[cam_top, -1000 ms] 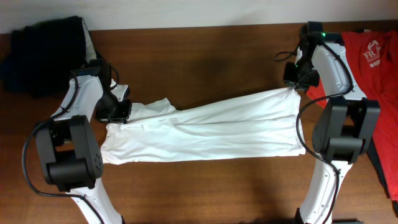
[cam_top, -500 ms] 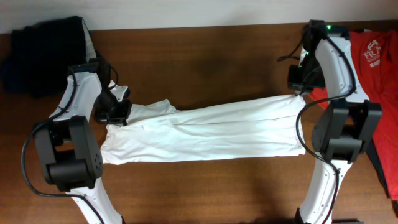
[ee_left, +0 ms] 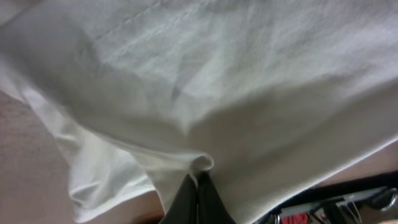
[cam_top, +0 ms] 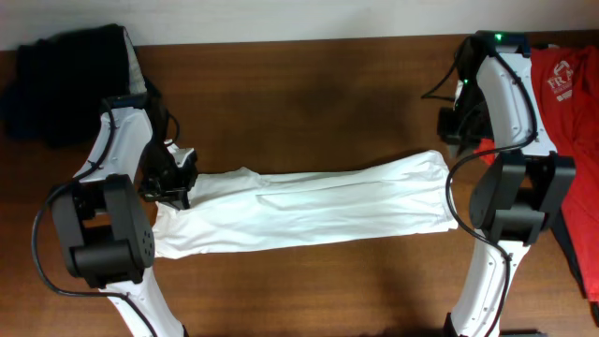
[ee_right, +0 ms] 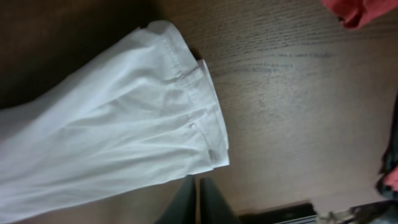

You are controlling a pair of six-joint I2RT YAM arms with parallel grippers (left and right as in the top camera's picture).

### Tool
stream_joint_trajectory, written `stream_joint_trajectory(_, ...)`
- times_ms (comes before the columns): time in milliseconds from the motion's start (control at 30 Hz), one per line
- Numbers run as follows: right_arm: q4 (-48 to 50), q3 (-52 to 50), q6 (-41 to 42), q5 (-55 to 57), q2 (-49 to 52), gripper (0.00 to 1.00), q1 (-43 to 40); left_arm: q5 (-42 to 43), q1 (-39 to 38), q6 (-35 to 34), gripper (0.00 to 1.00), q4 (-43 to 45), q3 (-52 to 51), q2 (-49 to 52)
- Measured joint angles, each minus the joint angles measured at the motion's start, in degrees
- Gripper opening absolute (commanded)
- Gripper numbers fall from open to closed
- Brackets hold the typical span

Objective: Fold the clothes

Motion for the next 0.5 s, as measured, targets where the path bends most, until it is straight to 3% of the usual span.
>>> stream_joint_trajectory(133, 9.1, -1.7, -0.2, 0.2, 0.1, 0.69, 0.0, 0.0, 0.0, 0.0, 0.0, 0.1, 0.0, 0.0)
stream_joint_trajectory(200, 14.1, -2.8, -0.1, 0.1, 0.1, 0.7, 0.0, 0.0, 0.0, 0.0, 0.0, 0.3, 0.0, 0.0)
stream_joint_trajectory(500, 27.3, -12.1, 0.1, -3.0, 0.2, 0.53, 0.0, 0.0, 0.0, 0.0, 0.0, 1.2, 0.0, 0.0)
